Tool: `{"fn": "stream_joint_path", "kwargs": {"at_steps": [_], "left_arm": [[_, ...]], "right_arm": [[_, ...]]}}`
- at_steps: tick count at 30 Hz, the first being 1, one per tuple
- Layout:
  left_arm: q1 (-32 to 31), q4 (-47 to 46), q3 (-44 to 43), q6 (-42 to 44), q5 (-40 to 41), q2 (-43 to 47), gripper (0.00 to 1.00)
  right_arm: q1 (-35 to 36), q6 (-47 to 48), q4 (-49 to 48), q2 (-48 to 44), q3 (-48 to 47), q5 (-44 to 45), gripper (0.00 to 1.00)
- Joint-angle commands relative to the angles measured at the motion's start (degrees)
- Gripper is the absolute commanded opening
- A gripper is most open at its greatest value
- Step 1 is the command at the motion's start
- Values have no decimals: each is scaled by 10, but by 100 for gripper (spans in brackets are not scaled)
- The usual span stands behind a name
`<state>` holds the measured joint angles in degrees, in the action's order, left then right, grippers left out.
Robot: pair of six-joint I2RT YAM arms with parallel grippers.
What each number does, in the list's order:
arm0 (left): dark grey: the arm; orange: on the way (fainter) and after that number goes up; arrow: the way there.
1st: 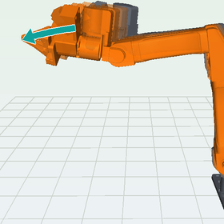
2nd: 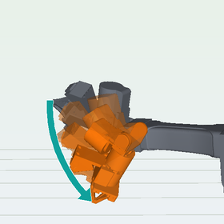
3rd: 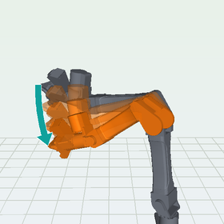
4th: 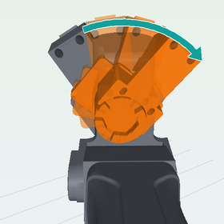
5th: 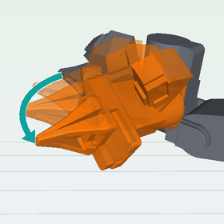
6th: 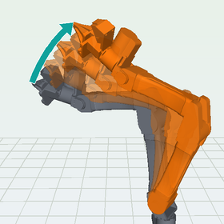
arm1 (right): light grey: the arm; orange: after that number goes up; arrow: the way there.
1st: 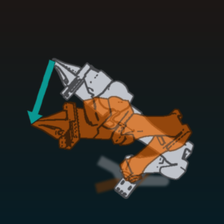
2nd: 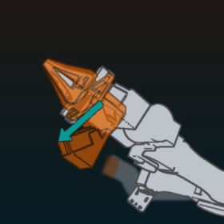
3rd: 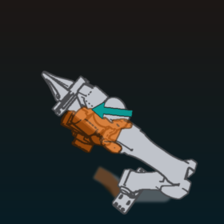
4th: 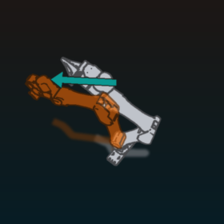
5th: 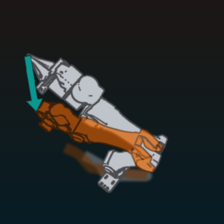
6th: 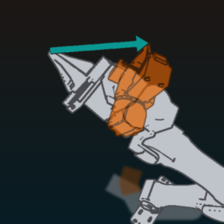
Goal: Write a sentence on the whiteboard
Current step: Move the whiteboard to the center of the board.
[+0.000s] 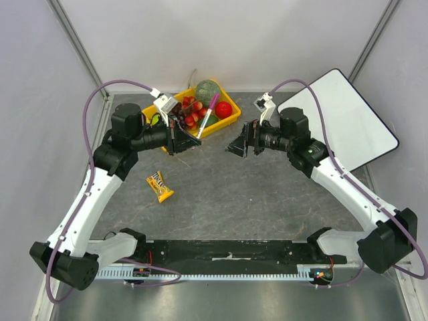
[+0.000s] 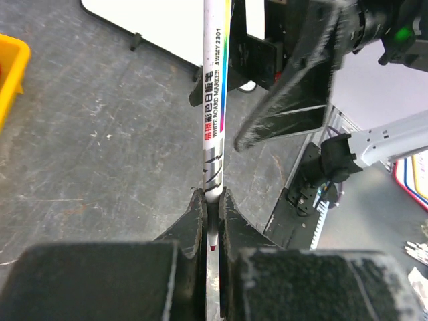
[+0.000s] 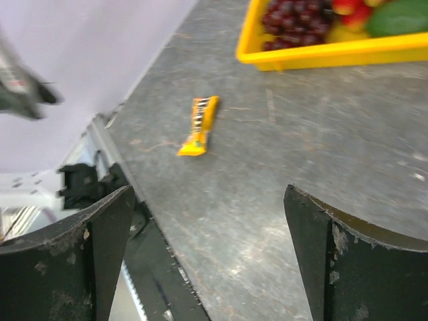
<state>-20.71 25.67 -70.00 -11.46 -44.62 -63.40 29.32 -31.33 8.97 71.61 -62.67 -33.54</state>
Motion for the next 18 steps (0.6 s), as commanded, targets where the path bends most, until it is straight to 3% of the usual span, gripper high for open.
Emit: {"fn": "stream_joint_path", "kwargs": {"at_steps": [1, 9, 18], "left_arm": [[1, -10, -3, 25, 60, 31, 2], [1, -26, 41, 14, 101, 57, 2], [1, -55, 102, 10, 105, 61, 2]], "right_arm": [[-4, 49, 76, -10, -2, 165, 98], [-5, 21, 174, -15, -3, 496, 98], [-8, -99, 209, 5, 10, 622, 98]]}}
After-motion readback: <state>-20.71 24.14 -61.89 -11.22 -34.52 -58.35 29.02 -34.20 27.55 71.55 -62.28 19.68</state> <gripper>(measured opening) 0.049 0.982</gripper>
